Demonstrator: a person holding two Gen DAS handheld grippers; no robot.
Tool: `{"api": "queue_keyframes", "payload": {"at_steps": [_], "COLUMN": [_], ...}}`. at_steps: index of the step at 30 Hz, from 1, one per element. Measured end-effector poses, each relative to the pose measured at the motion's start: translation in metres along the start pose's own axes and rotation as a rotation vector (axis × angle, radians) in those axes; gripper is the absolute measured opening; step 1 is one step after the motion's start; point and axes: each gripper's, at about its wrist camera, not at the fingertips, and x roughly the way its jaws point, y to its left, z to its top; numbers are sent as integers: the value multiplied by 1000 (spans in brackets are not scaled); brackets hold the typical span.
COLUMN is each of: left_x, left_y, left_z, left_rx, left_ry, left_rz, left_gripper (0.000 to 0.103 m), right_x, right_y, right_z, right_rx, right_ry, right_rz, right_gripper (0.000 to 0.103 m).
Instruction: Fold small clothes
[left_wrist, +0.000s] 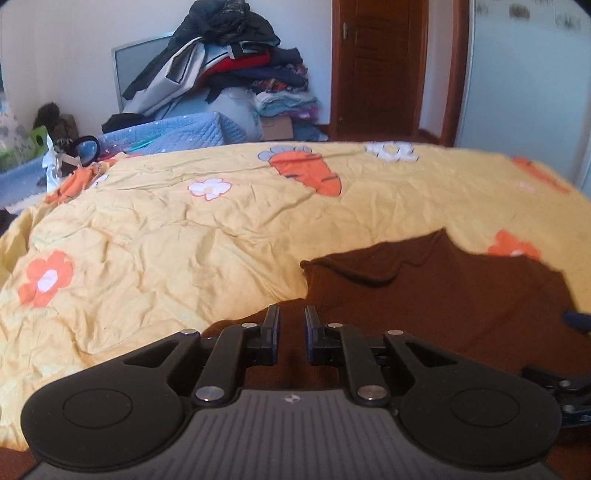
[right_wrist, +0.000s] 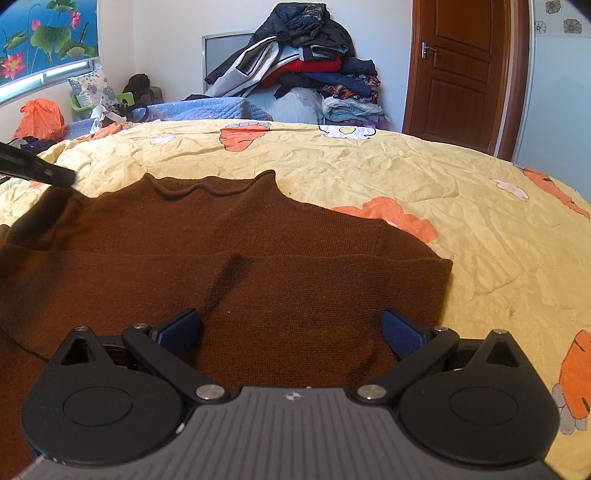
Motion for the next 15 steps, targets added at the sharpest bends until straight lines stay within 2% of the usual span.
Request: {"api": "queue_keyframes", "payload": {"at_steps": [3,4,5,7,11,14,15], "left_x": [24,33,41,51,66,69,66], "left_y": [-7,-8,-10,-12,-13,-1,0], "left_z": [3,4,5,7,6,8,8], "left_rx": [-13,-17,-20,-21,19,-78,-81], "left_ry": [59,79,95,79,19,15,14], "left_rz": [-26,-26,-11,11,48,24,32], "left_gripper": [14,22,38,56,57,57,57], "right_x": [0,0,0,0,1,2,1], "right_y": [0,0,1,0,0,-1,-2], "right_z": [0,0,0,0,0,0,0], "right_rx": [0,1,1,5,13,19,23], "right_ry": [0,0,0,-2,-4,-3,-5], "right_rz": [0,1,1,4,9,13,16], "right_gripper": [103,103,103,103,103,103,103]}}
